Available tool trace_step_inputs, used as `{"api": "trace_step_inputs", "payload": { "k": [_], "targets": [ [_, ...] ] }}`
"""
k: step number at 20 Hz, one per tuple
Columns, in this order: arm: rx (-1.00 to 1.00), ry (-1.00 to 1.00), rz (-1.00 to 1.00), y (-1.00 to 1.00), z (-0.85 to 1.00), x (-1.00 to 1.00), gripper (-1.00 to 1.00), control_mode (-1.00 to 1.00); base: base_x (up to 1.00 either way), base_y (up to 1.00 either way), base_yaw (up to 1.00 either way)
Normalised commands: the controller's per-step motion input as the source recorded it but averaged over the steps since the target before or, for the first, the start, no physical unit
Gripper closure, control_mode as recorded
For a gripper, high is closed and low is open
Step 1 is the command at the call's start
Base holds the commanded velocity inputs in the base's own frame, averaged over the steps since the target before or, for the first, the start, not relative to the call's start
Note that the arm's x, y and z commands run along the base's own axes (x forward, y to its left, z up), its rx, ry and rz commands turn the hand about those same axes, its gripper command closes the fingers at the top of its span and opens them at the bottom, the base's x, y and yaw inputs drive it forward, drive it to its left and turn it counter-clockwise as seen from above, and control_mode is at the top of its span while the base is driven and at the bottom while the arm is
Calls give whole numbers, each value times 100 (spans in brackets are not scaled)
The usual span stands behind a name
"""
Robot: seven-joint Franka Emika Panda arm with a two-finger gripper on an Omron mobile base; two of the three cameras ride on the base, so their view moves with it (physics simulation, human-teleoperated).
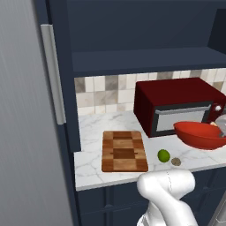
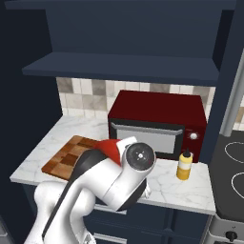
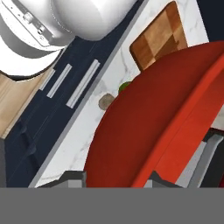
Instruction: Open the cabinet. Place the bowl and condiment on the counter. Then place the lime and garlic on the cutting board.
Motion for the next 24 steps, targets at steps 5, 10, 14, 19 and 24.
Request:
{"api": "trace_step_inputs", "payload": {
  "k": [5, 10, 14, 19, 24],
  "targets": [
    [0, 0, 0, -2, -19, 33, 100, -100, 0, 0, 0],
    [0, 0, 0, -4, -24, 30, 100, -100, 0, 0, 0],
    [0, 0, 0, -4, -26, 27, 100, -100, 0, 0, 0],
    [0, -1, 0, -13, -23, 23, 100, -100, 0, 0, 0],
    [0, -1, 0, -13, -25, 22, 100, -100, 0, 0, 0]
  ]
}}
